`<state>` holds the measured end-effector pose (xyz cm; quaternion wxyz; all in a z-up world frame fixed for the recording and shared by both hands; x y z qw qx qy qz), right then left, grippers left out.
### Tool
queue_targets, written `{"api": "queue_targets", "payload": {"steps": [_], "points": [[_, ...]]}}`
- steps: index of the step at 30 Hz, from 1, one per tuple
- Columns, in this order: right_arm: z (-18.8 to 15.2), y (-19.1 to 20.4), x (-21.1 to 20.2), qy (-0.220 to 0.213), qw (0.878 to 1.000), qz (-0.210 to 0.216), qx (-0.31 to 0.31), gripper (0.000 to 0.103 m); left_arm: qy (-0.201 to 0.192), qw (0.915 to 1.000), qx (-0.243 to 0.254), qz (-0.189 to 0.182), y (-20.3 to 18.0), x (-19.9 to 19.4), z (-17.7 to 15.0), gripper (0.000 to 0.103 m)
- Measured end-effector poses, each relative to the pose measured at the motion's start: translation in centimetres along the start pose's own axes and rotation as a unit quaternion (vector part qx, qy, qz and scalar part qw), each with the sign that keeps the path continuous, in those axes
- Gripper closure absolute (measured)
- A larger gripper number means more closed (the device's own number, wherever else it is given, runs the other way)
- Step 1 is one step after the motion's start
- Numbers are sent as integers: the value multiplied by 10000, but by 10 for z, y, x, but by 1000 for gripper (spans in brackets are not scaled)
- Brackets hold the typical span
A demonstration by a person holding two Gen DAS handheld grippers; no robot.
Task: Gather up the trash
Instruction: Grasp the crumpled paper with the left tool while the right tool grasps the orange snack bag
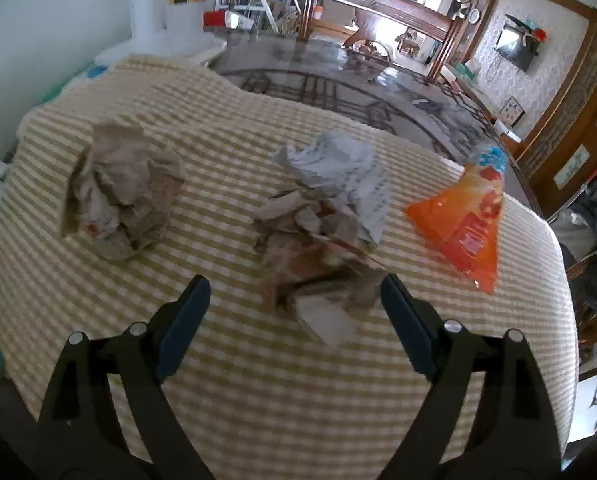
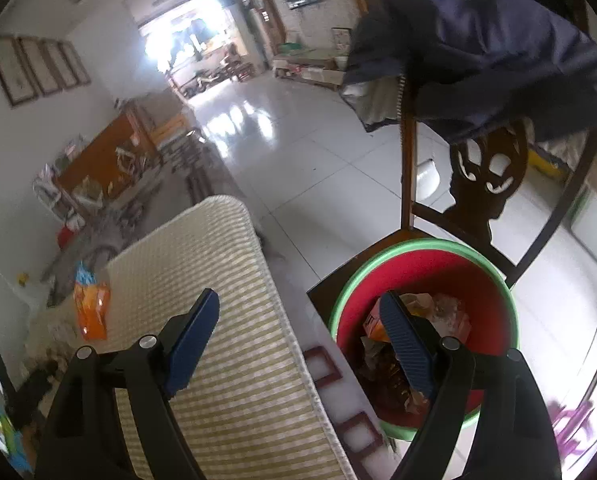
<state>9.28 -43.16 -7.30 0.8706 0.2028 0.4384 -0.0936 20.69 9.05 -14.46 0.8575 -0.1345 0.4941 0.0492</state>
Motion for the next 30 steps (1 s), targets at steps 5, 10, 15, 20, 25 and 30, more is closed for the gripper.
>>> {"api": "queue_targets", "payload": {"steps": [5,10,15,20,25,30], "points": [[-4,13,7,88,9996,-101,-253,23,233,9991,-6,-360,-2,6,-5,60],[-13,40,15,207,9956,-190,-892,22,41,9971,-144,-741,-3,-41,-23,62],[-29,81,32,492,9862,-52,-1579,20,-377,9949,-265,-896,9,-96,-53,62],[-47,161,47,642,9717,637,-2180,20,-424,9919,-678,-990,29,-103,-58,62],[-52,273,78,854,9586,1348,-2358,20,-502,9895,-767,-1115,33,-108,-54,62],[-56,364,109,667,9490,1203,-2837,20,-453,9859,-979,-1281,45,-107,-50,62]]}}
Point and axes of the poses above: each gripper's, at about its wrist camera, not at the fingertips, and x roughly the way its jaws point, y to its left, z to its top, the point moved 6 cm from there along x, roughly the way its jaws point, and after that the axes turned 6 degrees about y, right-handed, at the moved point
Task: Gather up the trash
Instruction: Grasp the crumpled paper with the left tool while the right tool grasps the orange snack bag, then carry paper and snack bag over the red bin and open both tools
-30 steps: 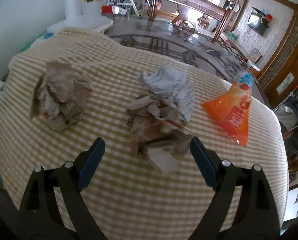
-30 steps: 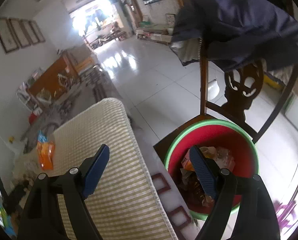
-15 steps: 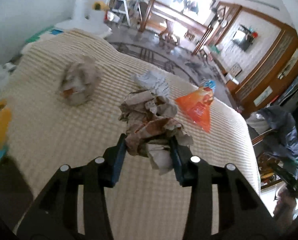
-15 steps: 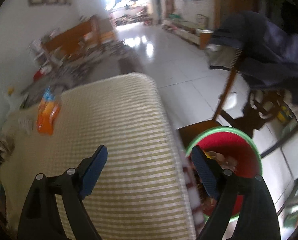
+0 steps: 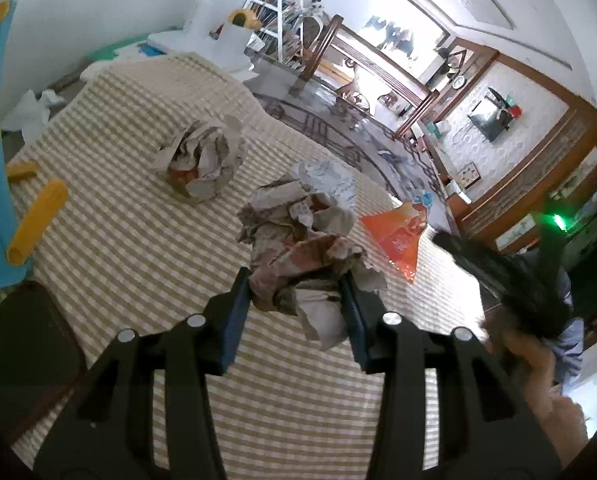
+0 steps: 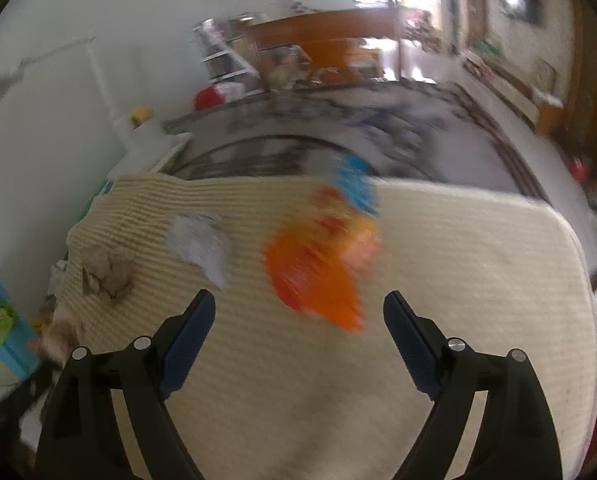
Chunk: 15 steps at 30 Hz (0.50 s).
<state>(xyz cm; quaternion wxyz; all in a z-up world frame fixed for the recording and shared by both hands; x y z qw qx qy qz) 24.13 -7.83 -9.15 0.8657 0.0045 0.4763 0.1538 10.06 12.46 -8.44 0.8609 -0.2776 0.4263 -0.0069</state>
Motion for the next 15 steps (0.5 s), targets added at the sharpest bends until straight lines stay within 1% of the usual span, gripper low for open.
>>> {"api": "queue_targets", "payload": {"steps": [1,2,3,4,6,8,11,12,13,14,15], "points": [[6,-1,6,-2,9999,-119,124,19,24,9999,-83,-63,2,0,1,62],[11,-6,15,27,9990,-212,397,19,29,9999,-128,-112,3,-1,1,62],[14,-14,22,62,9972,-239,709,16,25,9998,-155,-156,4,-2,2,62],[15,-25,31,120,9932,-231,1138,13,-3,9996,-172,-215,3,-4,3,62],[15,-39,46,297,9869,-266,1562,13,-40,9996,-136,-246,0,-5,4,61],[15,-51,64,543,9816,-323,1803,13,-52,9997,-49,-245,-3,-6,3,61],[16,-56,72,565,9787,-210,1961,13,-16,9997,-14,-254,-5,-3,3,61],[16,-53,73,577,9788,-186,1954,14,-4,9996,-27,-266,-4,-3,3,61],[17,-51,77,643,9799,-138,1882,23,11,9996,-38,-267,-4,-2,4,61],[18,-49,80,700,9806,-117,1830,30,16,9996,-39,-261,-3,-1,4,61],[18,-47,83,800,9818,-72,1723,42,21,9997,-36,-252,-4,0,4,61]]}}
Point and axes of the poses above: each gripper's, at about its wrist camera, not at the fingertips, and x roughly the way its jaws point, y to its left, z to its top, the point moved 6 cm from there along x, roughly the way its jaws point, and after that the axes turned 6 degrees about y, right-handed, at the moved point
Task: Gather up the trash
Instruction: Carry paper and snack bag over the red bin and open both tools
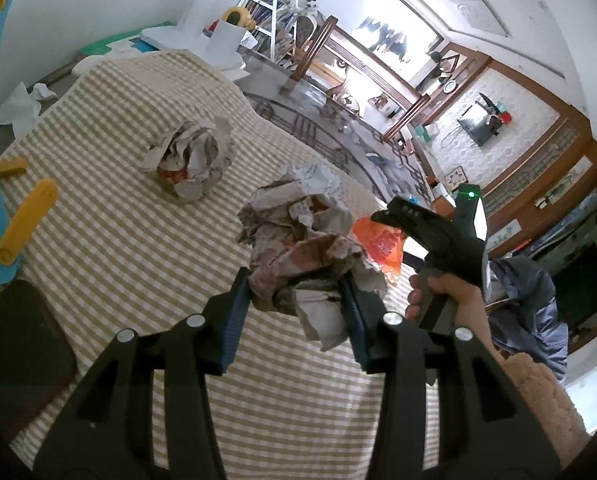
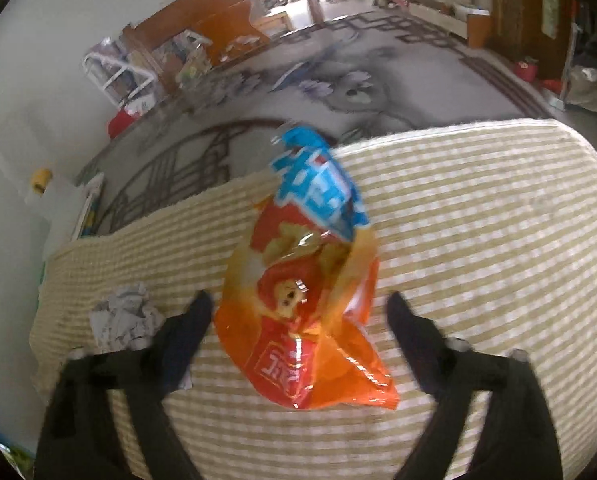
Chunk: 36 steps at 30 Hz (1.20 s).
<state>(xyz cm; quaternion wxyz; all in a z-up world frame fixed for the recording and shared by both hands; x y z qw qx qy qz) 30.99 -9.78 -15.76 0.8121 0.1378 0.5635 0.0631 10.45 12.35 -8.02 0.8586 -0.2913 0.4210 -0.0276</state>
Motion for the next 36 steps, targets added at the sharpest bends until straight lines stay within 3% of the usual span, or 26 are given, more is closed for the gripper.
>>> {"api": "queue_targets", "payload": {"steps": [5,13,22,31,36], "points": [[-10,5,-9,-153,9993,-10,-355,53,65,10000,39,37,0,6,0,61],[-50,-23,-60,-160,9957,377,-827,53,151,9998,102,99,-3,13,-2,61],[-111,-68,-136,-456,9833,-15,-1762,53,257,9988,311,271,-12,21,-9,61],[-151,-99,-165,-624,9791,-51,-1937,53,292,9957,730,490,-26,30,-20,61],[-163,-123,-158,-692,9848,-95,-1590,53,256,9931,974,607,-35,34,-25,61]]}}
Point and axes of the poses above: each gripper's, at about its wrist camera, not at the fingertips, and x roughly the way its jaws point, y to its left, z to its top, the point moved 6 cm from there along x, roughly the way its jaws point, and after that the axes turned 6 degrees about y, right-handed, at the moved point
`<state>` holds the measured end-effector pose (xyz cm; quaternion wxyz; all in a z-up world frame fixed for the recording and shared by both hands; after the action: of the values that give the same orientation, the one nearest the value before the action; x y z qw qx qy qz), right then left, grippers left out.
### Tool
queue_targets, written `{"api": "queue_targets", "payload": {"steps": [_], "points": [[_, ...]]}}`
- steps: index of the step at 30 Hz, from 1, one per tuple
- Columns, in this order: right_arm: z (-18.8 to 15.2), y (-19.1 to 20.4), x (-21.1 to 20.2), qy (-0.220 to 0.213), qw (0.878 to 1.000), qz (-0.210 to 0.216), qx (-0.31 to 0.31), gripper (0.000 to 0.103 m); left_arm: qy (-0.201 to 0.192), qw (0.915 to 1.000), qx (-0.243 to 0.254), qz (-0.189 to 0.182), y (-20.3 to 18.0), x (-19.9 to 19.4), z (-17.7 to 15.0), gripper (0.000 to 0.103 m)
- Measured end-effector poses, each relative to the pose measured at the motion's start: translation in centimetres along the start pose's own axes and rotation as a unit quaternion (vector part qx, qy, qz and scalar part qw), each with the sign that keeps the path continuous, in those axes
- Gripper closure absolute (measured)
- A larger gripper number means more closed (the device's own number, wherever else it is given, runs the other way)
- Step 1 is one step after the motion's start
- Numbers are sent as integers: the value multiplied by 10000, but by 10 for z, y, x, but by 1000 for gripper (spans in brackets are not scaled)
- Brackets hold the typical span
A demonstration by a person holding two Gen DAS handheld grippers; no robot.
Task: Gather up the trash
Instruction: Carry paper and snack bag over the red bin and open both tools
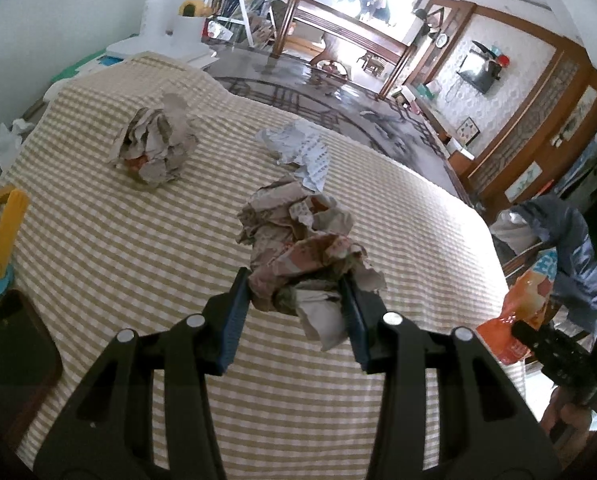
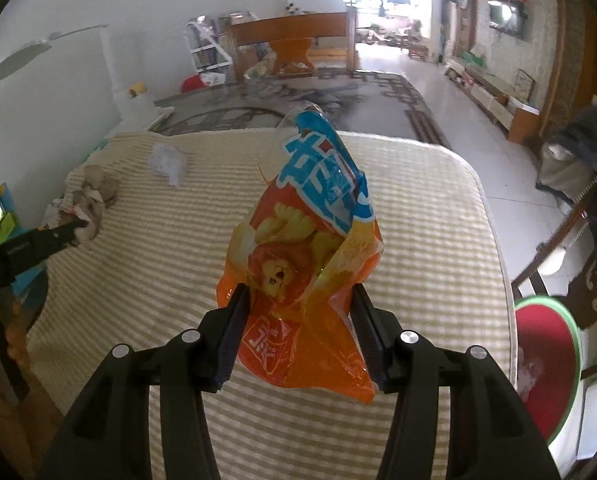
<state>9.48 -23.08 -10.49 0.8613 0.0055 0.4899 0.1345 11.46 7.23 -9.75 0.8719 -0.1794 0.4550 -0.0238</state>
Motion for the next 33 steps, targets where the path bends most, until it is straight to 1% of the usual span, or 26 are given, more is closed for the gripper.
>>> {"api": "queue_targets", "payload": {"steps": [2,3,6,8,11,16,19,23,25,26,27,28,30,31,32,33], "points": [[2,-7,-4,-55,9995,163,259,53,-24,10000,79,46,-4,0,-2,61],[4,-10,-7,-114,9993,164,320,53,-41,9999,112,66,-6,-1,-2,61],[9,-18,-16,-332,9989,-89,308,53,-111,9996,216,123,-12,-2,-4,61],[10,-21,-22,-412,9986,-122,309,53,-137,9994,290,141,-16,-2,-5,61],[8,-24,-25,-407,9986,-170,274,52,-151,9989,423,137,-26,-1,-10,61],[1,-38,-30,-396,9985,-257,275,52,-96,9965,825,81,-53,6,-21,61],[-2,-54,-35,-395,9980,-276,403,52,50,9952,970,-143,-76,14,-32,61],[-7,-84,-39,-300,9957,-416,777,52,261,9908,1126,-708,-124,24,-49,61],[-12,-106,-42,-256,9919,-387,1186,52,419,9861,1232,-1032,-156,31,-60,61],[-13,-115,-44,-254,9895,-343,1384,52,573,9818,1295,-1264,-177,37,-66,61],[-15,-125,-47,-265,9866,-325,1576,52,658,9792,1324,-1388,-188,40,-70,61],[-17,-138,-53,-304,9825,-361,1800,52,816,9735,1391,-1621,-210,46,-77,61],[-19,-160,-63,-390,9754,-539,2103,52,1050,9634,1575,-1897,-243,53,-89,61],[-22,-175,-69,-428,9698,-749,2281,52,1205,9563,1745,-2015,-264,59,-98,61],[-24,-182,-72,-430,9667,-873,2366,52,1334,9498,1895,-2102,-283,63,-106,61],[-27,-193,-76,-422,9627,-1008,2477,52,1420,9453,1998,-2151,-295,67,-112,61]]}}
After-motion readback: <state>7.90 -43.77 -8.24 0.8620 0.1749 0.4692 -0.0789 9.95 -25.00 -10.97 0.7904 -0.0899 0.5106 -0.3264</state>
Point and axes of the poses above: each gripper's, at about its wrist camera, not at the fingertips, and x roughly the way its jaws point, y to its left, z to its top, the point moved 6 cm from there along x, roughly the way its jaws point, and after that the axes turned 6 degrees about y, right-handed, at the moved point
